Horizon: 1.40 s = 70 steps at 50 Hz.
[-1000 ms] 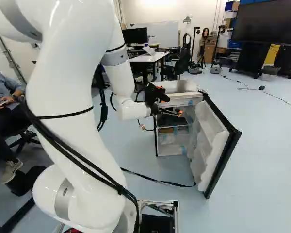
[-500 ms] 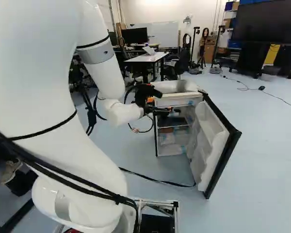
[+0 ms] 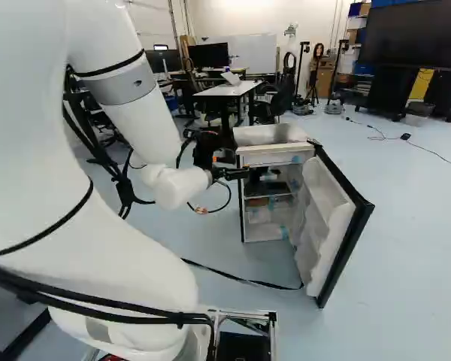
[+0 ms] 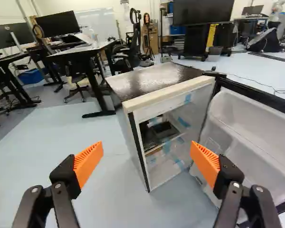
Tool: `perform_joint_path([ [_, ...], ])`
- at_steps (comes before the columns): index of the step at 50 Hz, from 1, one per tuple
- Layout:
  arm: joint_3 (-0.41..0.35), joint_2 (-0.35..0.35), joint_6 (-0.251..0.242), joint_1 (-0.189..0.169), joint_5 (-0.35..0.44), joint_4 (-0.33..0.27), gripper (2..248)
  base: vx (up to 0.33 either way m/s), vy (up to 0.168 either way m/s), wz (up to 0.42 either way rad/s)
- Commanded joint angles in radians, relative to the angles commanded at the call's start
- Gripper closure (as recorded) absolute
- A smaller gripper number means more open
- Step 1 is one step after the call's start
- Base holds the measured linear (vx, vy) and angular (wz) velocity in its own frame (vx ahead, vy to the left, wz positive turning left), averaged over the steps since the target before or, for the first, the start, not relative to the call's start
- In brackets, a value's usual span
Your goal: Open the fridge door
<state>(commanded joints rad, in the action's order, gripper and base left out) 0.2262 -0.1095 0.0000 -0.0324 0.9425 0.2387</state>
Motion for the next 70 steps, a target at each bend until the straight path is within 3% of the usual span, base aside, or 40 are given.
perform_joint_path([
  [14, -0.054, -0.067, 0.000, 0.013, -0.027, -0.094, 3, 0.000, 0.000, 0.000],
  [35, -0.110, -0.134, 0.000, 0.026, -0.055, -0.188, 3, 0.000, 0.000, 0.000],
  [70, -0.139, -0.170, 0.000, 0.032, -0.070, -0.239, 3, 0.000, 0.000, 0.000],
])
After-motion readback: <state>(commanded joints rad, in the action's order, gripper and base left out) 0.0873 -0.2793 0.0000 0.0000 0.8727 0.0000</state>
